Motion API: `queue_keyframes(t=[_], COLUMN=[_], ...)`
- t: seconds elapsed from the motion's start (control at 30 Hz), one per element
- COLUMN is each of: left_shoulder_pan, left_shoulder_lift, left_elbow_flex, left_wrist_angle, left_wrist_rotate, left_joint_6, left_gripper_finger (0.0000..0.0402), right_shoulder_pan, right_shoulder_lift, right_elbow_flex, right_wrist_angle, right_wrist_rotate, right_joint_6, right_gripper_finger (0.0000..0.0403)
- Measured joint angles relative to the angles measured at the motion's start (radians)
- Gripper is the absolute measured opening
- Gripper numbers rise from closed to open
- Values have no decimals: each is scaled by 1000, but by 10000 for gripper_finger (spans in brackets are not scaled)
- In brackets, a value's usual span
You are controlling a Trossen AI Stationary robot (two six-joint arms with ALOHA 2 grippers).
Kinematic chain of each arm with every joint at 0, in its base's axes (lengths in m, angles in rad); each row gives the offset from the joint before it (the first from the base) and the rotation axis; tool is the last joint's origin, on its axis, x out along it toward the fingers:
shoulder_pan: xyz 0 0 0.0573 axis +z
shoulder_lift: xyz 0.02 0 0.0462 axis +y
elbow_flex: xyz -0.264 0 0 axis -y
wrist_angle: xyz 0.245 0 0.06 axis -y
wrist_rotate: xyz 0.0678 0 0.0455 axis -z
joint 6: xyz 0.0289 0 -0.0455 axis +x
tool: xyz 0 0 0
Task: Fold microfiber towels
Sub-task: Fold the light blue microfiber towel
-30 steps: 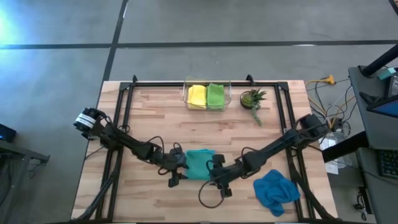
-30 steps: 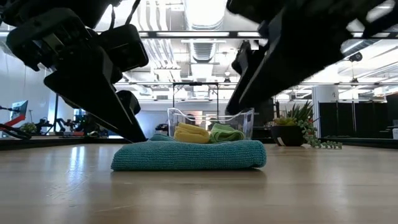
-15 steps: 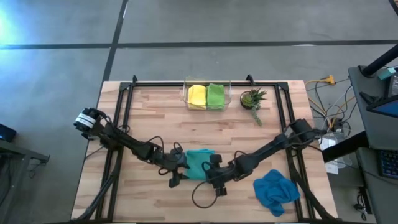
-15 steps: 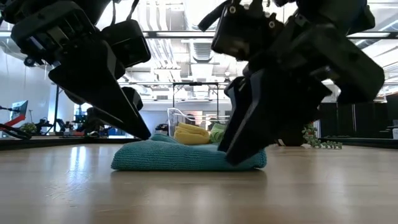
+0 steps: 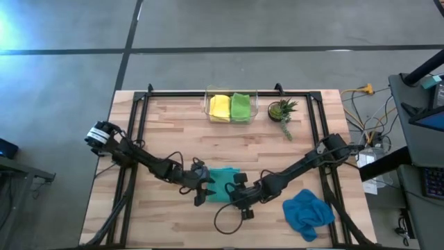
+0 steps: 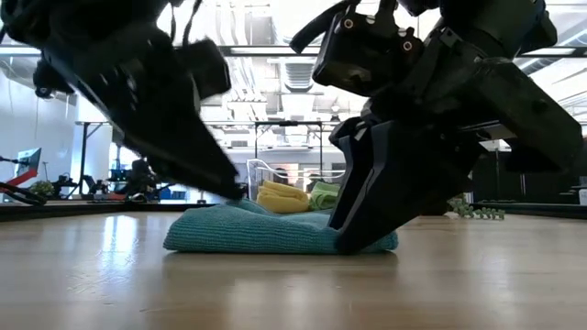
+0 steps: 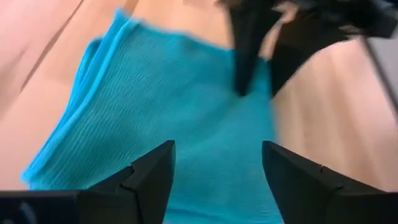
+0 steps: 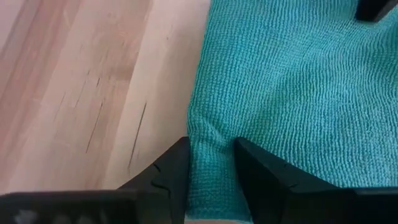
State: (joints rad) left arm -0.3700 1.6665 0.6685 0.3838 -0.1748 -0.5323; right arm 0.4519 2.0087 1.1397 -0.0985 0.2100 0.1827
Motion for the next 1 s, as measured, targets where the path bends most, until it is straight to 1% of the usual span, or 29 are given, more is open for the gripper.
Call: queue_keyframes(t=[0.17,0.27,0.4,0.5,0.7,0.87,1.0], left_shoulder_pan=[4,4,4,4,2,1,1], left_shoulder_lift=[84,111,116,104,80,52,14], left_elbow_flex=[-1,6,4,2,-1,-6,-7], left_wrist_angle=[5,17,17,2,-45,-87,-109], left_wrist_rotate=[-18,-15,-13,4,48,62,69], left_joint_6=[-75,-106,-111,-79,-57,-54,-21], left_gripper_finger=[180,150,116,98,86,86,86], right_shoulder_pan=[0,0,0,0,0,-1,-3], right_shoulder_lift=[0,0,0,1,-2,-28,-67], right_elbow_flex=[0,9,30,49,82,91,90], right_wrist_angle=[-6,-27,-61,-89,-169,-183,-187], right_wrist_rotate=[2,4,5,4,4,3,-1], right_joint_6=[-8,-11,-20,-26,-25,-1,16], right_gripper_finger=[99,83,58,39,13,13,13])
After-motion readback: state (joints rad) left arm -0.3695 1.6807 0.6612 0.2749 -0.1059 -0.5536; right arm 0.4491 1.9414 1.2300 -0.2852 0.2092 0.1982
